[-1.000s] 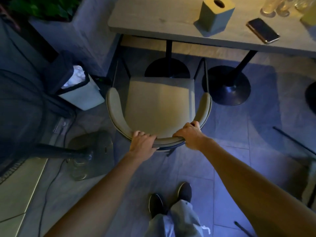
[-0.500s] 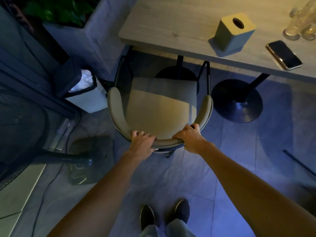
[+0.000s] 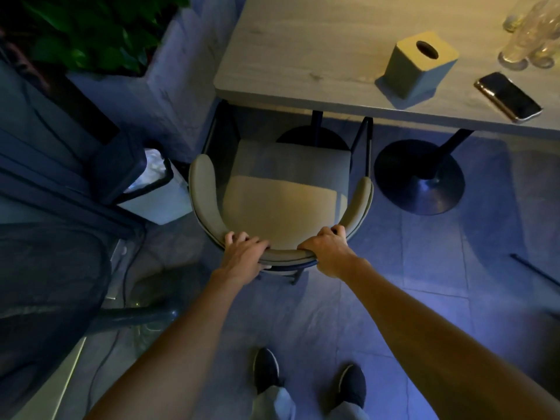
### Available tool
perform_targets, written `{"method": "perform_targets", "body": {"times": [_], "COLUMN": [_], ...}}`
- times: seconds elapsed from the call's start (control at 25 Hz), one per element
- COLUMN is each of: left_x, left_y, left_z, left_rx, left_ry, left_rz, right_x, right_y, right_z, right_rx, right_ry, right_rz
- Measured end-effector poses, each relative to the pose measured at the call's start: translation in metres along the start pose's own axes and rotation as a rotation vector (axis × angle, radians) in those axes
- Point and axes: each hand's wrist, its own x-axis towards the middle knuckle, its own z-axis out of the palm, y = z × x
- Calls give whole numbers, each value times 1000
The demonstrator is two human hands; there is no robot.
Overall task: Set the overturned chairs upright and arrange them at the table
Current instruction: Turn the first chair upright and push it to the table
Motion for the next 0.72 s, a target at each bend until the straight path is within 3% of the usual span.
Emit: {"method": "perform_targets", "body": {"times": [0.36,0.72], "left_x": [16,-25], "left_y": [-40,26], "left_z": [-5,-26], "left_rx": [45,56], "left_ry": [24,10], "left_rz": [42,83], "right_x": [30,-4], "right_y": [-27,-57], "right_z": [5,10], "right_rx": [28,64], "right_ry": [86,197], "right_rz": [41,109]}}
